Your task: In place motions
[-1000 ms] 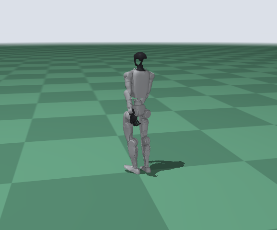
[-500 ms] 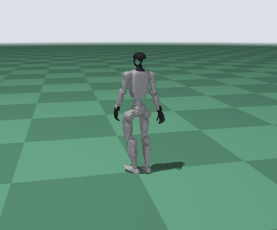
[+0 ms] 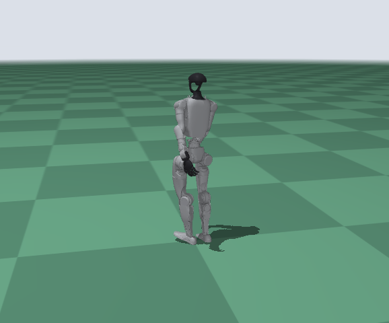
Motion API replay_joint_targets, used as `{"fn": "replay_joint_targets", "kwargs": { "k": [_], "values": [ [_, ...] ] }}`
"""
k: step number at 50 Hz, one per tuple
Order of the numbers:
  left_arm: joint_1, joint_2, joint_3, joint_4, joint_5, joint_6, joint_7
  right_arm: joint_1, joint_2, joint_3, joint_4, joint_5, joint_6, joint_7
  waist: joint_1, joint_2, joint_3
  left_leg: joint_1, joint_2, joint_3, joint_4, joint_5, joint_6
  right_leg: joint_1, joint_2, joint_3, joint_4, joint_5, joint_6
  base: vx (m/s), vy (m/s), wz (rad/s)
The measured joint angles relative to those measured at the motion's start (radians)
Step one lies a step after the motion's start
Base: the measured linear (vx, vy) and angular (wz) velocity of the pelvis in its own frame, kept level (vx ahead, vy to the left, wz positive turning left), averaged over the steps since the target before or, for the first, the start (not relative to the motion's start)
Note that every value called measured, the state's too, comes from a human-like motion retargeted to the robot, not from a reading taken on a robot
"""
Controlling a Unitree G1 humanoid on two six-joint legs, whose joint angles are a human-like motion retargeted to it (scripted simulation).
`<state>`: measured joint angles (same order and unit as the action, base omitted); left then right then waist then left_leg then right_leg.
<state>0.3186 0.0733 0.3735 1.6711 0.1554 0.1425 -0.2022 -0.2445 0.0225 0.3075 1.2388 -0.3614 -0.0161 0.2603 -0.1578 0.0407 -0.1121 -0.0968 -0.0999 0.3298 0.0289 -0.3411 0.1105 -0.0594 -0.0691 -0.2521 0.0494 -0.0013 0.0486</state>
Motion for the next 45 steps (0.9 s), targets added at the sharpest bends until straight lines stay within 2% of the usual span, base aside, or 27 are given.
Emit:
{"fn": "replay_joint_targets", "kwargs": {
  "k": [8,13,22,30,38,45],
  "values": [
    [-0.091,-0.026,0.017,-0.043,-0.059,0.014,0.040,0.056,-0.014,-0.024,0.023,-0.013,-0.003,-0.010,-0.011,-0.005,-0.006,0.000,0.003,0.003,-0.001,-0.001,0.001,-0.001,0.002,-0.004,-0.002,0.003,0.000,0.00,0.00,0.00],
    [-0.250,-0.031,-0.051,-0.089,-0.104,0.001,0.097,0.121,-0.064,-0.114,0.159,-0.036,0.037,-0.036,-0.014,-0.012,-0.010,-0.002,0.005,0.006,0.002,-0.005,0.001,-0.002,0.001,-0.003,-0.001,0.003,0.001,0.00,0.00,0.00],
    [-0.498,-0.013,-0.199,-0.218,-0.083,-0.011,0.062,0.262,-0.197,-0.320,0.356,-0.050,0.101,-0.098,-0.016,-0.021,-0.016,-0.017,0.009,0.005,0.013,-0.008,0.002,-0.006,-0.004,-0.020,-0.003,0.000,0.005,0.00,0.00,0.00],
    [-0.560,-0.021,-0.240,-0.336,-0.068,-0.045,0.071,0.345,-0.257,-0.406,0.433,-0.007,0.121,-0.160,-0.010,-0.021,-0.014,-0.020,0.008,0.005,0.016,-0.007,0.002,-0.003,-0.009,-0.033,-0.005,-0.003,0.006,0.00,0.00,0.00],
    [-0.462,-0.027,-0.233,-0.289,-0.041,-0.056,0.055,0.287,-0.212,-0.357,0.426,-0.003,0.129,-0.147,0.006,-0.010,-0.015,-0.019,0.005,-0.004,0.016,-0.006,0.002,0.002,-0.010,-0.038,-0.004,-0.006,0.004,0.00,0.00,0.00],
    [-0.286,-0.018,-0.119,-0.095,0.020,-0.015,0.027,0.140,-0.133,-0.190,0.299,-0.040,0.125,-0.034,0.024,0.000,-0.011,-0.006,0.000,0.000,0.008,-0.007,0.000,-0.003,-0.007,-0.014,0.001,-0.002,0.001,0.00,0.00,0.00]
  ]
}}
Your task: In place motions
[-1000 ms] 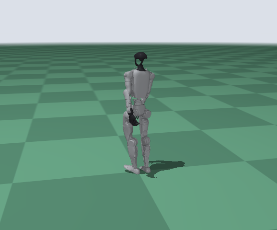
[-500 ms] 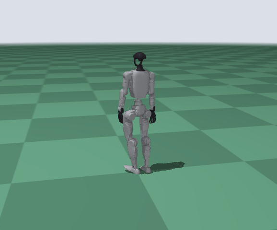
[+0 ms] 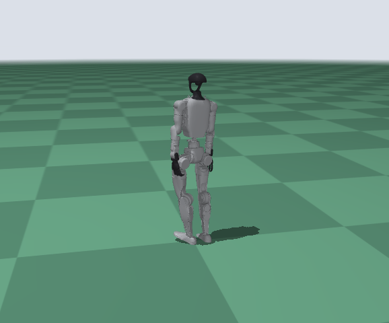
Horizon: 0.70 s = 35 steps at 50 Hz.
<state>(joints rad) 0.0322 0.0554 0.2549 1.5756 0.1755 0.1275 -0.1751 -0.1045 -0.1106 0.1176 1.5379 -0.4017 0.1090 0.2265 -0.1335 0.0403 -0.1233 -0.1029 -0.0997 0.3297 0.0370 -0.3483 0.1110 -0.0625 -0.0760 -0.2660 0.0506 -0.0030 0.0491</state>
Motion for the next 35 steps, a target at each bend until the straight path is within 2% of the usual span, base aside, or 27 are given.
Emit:
{"fn": "replay_joint_targets", "kwargs": {
  "k": [8,15,25,35],
  "values": [
    [0.239,0.024,0.115,0.098,-0.042,0.037,-0.040,-0.131,0.092,0.141,-0.232,0.006,-0.065,0.071,-0.006,0.001,0.010,0.018,-0.002,0.013,-0.009,0.000,-0.004,-0.003,0.005,0.022,0.002,0.009,-0.004,0.00,0.00,0.00],
    [0.306,0.030,0.146,0.086,-0.033,0.048,-0.055,-0.151,0.130,0.164,-0.346,0.042,-0.097,0.075,-0.015,-0.007,0.013,0.026,-0.005,0.005,-0.011,0.002,-0.004,0.006,0.005,0.019,0.001,0.010,-0.006,0.00,0.00,0.00],
    [0.078,0.005,0.101,0.047,-0.071,0.047,-0.001,-0.073,0.074,0.094,-0.159,0.015,-0.067,0.040,-0.013,-0.021,0.001,0.023,-0.010,-0.003,-0.010,0.002,-0.001,0.010,0.001,0.009,0.000,0.007,-0.006,0.00,0.00,0.00],
    [-0.189,0.013,0.002,-0.116,-0.124,0.018,0.005,0.092,-0.043,-0.080,0.052,-0.048,-0.005,-0.019,-0.029,-0.025,-0.013,-0.003,0.002,0.001,0.003,-0.003,0.000,-0.001,0.002,-0.004,-0.004,0.005,0.000,0.00,0.00,0.00]
  ]
}}
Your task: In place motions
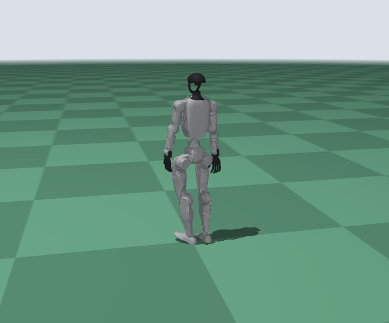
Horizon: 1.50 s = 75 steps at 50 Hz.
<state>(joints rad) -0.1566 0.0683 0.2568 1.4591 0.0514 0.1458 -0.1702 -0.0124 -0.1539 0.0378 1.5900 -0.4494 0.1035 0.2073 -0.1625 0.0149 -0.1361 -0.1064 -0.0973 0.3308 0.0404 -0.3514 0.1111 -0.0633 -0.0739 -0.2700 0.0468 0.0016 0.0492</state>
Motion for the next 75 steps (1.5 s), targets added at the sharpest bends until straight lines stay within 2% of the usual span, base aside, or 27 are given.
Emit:
{"fn": "replay_joint_targets", "kwargs": {
  "k": [7,14,25,33,41,46,53,63,70,75],
  "values": [
    [-0.061,0.018,-0.085,-0.138,0.029,-0.030,0.031,0.089,-0.063,-0.096,0.066,0.035,0.018,-0.043,-0.007,0.004,-0.005,-0.011,0.004,0.006,0.005,-0.002,0.000,-0.008,-0.002,-0.007,0.000,-0.002,0.003,0.00,0.00,0.00],
    [-0.012,0.007,-0.090,-0.137,0.045,-0.046,0.025,0.065,-0.051,-0.088,0.095,0.064,0.035,-0.056,0.005,0.009,-0.003,-0.010,0.001,0.002,0.007,-0.002,0.000,-0.005,-0.006,-0.010,0.002,-0.004,0.002,0.00,0.00,0.00],
    [0.213,0.003,0.039,0.141,0.119,-0.012,0.002,-0.110,0.082,0.112,-0.065,0.055,0.006,0.051,0.020,0.001,0.004,0.007,-0.016,-0.018,-0.003,0.003,0.002,0.001,-0.009,0.006,0.007,-0.004,-0.002,0.09,0.00,0.13],
    [0.455,0.001,0.166,0.223,0.053,0.011,-0.034,-0.217,0.181,0.259,-0.299,0.043,-0.053,0.123,-0.009,0.012,0.008,0.020,-0.005,0.005,-0.012,0.000,-0.001,-0.008,0.006,0.034,0.011,0.004,-0.005,0.09,-0.05,-0.15],
    [0.463,0.009,0.146,0.227,0.075,0.023,-0.023,-0.202,0.197,0.312,-0.403,0.052,-0.100,0.140,-0.034,0.010,0.001,0.014,0.001,0.013,-0.011,-0.001,-0.004,-0.019,0.011,0.048,0.012,0.007,-0.004,0.00,0.00,0.00],
    [0.335,0.009,0.100,0.203,0.058,0.019,0.016,-0.157,0.161,0.283,-0.325,0.008,-0.091,0.131,-0.036,0.009,-0.007,0.005,0.004,0.019,-0.008,-0.002,-0.004,-0.028,0.011,0.051,0.014,0.007,-0.003,0.00,0.00,0.00],
    [0.082,0.018,-0.024,0.098,0.024,-0.010,0.070,-0.061,0.064,0.101,-0.092,-0.049,-0.011,0.077,-0.038,0.003,-0.011,-0.005,0.006,0.014,-0.003,-0.003,0.001,-0.024,0.009,0.029,0.006,0.008,0.000,0.00,0.00,0.00],
    [-0.075,0.011,-0.104,-0.159,0.028,-0.052,0.051,0.084,-0.076,-0.125,0.087,0.097,0.031,-0.091,-0.028,-0.011,-0.007,-0.010,0.002,0.011,0.005,-0.007,0.000,-0.022,0.001,0.020,0.005,0.003,0.002,0.00,0.00,0.00],
    [-0.011,0.019,-0.125,-0.199,0.055,-0.073,0.049,0.066,-0.079,-0.106,0.110,0.097,0.050,-0.111,-0.028,0.003,-0.003,-0.005,0.007,0.015,0.004,-0.010,-0.001,-0.021,0.005,0.021,0.007,0.002,0.001,0.00,0.00,0.00],
    [0.068,0.012,-0.088,-0.055,0.096,-0.057,0.034,-0.001,-0.011,-0.033,0.063,0.074,0.043,-0.068,-0.025,0.010,-0.007,-0.007,0.007,0.013,0.004,-0.008,-0.001,-0.021,0.007,0.021,0.006,0.001,-0.001,0.00,0.00,0.00]
  ]
}}
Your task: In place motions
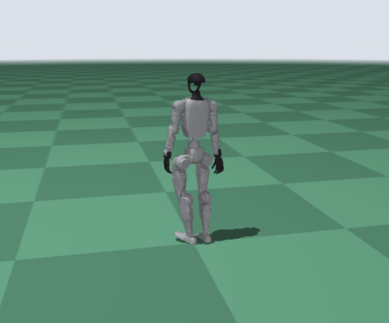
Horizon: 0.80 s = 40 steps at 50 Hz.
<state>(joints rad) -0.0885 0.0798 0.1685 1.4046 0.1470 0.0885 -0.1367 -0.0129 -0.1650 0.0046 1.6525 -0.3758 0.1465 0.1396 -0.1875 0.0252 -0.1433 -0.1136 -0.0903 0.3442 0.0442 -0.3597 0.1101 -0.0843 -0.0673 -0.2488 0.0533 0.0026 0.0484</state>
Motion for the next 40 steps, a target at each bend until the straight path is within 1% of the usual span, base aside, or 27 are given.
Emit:
{"fn": "replay_joint_targets", "kwargs": {
  "k": [4,7,10,15,21,26,30,32,36,40],
  "values": [
    [0.084,-0.007,0.083,0.162,0.011,0.027,-0.012,-0.065,0.067,0.095,-0.092,-0.019,-0.016,0.070,0.002,0.007,0.000,0.004,0.000,0.000,-0.003,0.002,-0.001,0.002,0.002,0.004,0.000,0.001,-0.001,0.00,0.00,0.00],
    [0.172,-0.010,0.145,0.237,-0.018,0.042,-0.017,-0.117,0.115,0.168,-0.183,-0.035,-0.036,0.129,-0.003,0.012,0.000,0.007,0.000,0.000,-0.005,0.004,-0.002,0.003,0.006,0.009,0.000,0.001,-0.003,0.00,0.00,0.00],
    [0.269,-0.015,0.192,0.266,-0.054,0.046,-0.025,-0.159,0.158,0.231,-0.280,-0.043,-0.060,0.170,-0.019,0.022,-0.001,0.006,0.002,-0.002,-0.007,0.005,-0.003,-0.001,0.010,0.013,0.002,0.001,-0.004,0.00,0.00,0.00],
    [0.387,-0.019,0.240,0.289,-0.059,0.056,-0.042,-0.207,0.209,0.307,-0.403,-0.024,-0.109,0.191,-0.039,0.033,0.000,0.009,0.004,-0.004,-0.009,0.006,-0.004,0.001,0.015,0.017,0.001,0.001,-0.005,0.00,0.00,0.00],
    [0.405,-0.028,0.256,0.274,-0.064,0.065,-0.041,-0.205,0.224,0.336,-0.461,-0.006,-0.143,0.211,-0.044,0.029,-0.004,0.014,0.003,-0.001,-0.011,0.006,-0.005,0.003,0.015,0.020,0.000,0.002,-0.006,0.00,0.00,0.00],
    [0.296,-0.054,0.273,0.238,-0.144,0.053,0.006,-0.159,0.196,0.309,-0.405,-0.035,-0.139,0.195,-0.050,0.025,-0.010,0.008,0.005,-0.001,-0.009,0.004,-0.004,-0.001,0.016,0.014,-0.002,0.003,-0.005,-0.02,0.00,-0.01],
    [0.163,-0.061,0.249,0.212,-0.219,0.033,0.053,-0.118,0.146,0.241,-0.293,-0.077,-0.118,0.167,-0.053,0.023,-0.016,0.000,0.006,-0.006,-0.007,0.004,-0.002,-0.001,0.015,-0.001,-0.005,0.003,-0.003,-0.04,0.00,0.05],
    [0.092,-0.060,0.223,0.180,-0.237,0.029,0.052,-0.089,0.112,0.189,-0.219,-0.096,-0.097,0.145,-0.053,0.023,-0.017,-0.005,0.007,-0.011,-0.005,0.004,0.000,0.000,0.015,-0.012,-0.007,0.002,-0.003,-0.03,0.02,0.07],
    [-0.015,-0.061,0.175,0.087,-0.230,0.017,0.020,-0.035,0.045,0.085,-0.096,-0.088,-0.051,0.106,-0.053,0.024,-0.015,-0.011,0.008,-0.018,-0.002,0.005,0.003,0.002,0.012,-0.027,-0.009,0.000,-0.001,-0.01,0.01,0.03],
    [-0.102,-0.060,0.122,-0.022,-0.186,-0.003,0.002,0.034,-0.030,-0.020,-0.007,-0.023,-0.023,0.055,-0.045,0.022,-0.014,-0.018,0.005,-0.022,0.002,0.005,0.004,0.002,0.006,-0.037,-0.010,-0.002,0.000,0.00,0.00,0.00]
  ]
}}
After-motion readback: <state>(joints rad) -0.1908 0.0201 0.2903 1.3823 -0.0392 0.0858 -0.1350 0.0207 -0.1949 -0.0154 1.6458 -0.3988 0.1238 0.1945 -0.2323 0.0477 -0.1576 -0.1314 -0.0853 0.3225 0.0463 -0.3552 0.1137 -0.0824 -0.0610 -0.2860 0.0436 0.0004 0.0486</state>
